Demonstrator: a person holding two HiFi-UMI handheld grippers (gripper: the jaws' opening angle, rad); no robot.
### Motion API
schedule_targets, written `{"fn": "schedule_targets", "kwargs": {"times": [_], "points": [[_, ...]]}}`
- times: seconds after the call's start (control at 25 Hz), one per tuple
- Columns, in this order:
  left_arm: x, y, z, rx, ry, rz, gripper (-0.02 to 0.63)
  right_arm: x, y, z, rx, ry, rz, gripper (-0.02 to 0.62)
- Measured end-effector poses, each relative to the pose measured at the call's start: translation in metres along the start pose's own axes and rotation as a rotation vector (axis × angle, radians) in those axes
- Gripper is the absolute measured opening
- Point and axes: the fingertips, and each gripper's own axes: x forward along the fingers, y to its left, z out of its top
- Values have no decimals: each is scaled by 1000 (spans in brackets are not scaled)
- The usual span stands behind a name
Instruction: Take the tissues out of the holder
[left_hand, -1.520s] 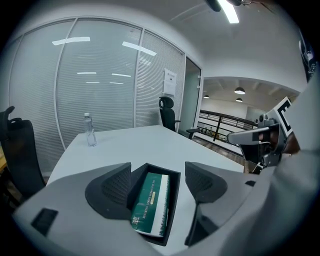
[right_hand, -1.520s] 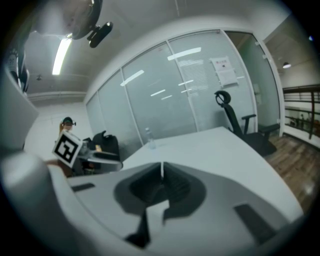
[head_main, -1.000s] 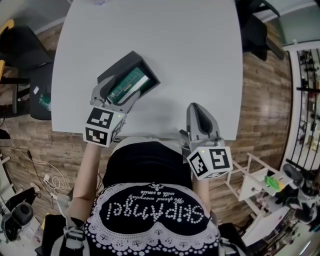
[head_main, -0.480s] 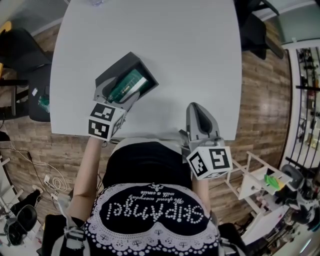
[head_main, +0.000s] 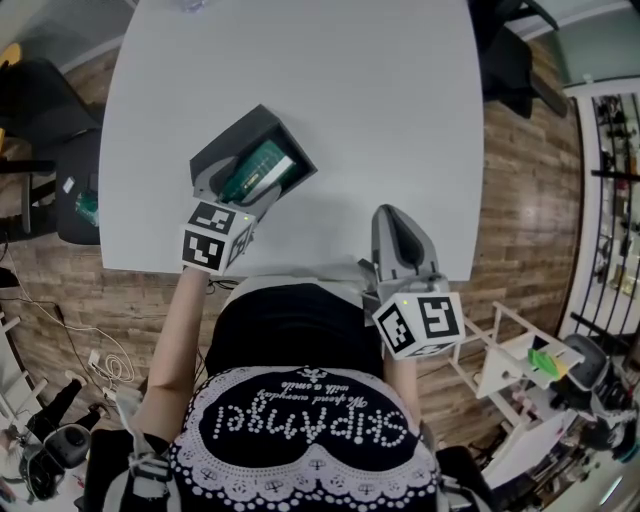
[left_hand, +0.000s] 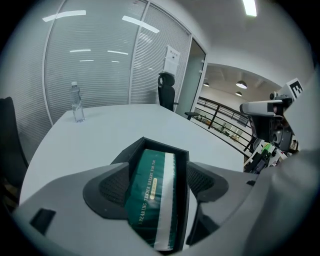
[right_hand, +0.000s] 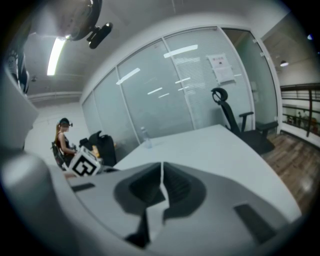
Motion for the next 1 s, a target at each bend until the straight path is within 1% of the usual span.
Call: {"fn": "schedule_targets", "kwargs": {"times": [0.2,0.44,0.56,0.68,0.76,1.0], "points": [[8,2,-11,-14,38,3,359,1,1,2,1,-1,3,35],[14,7,-16,-20,60,12,359,5,0,0,4,5,6,35],[18,7,-21,-1,107,34,359,6,0,0,5,6,8,35],[26,9,-30,29,171,76,359,6,0,1,5,3,10,35],[29,11,-34,30,208,95,359,6,0,0,7,2,12,35],[30,13,-37,6,261,76,357,7,5,-2,11,11,19,35]]}}
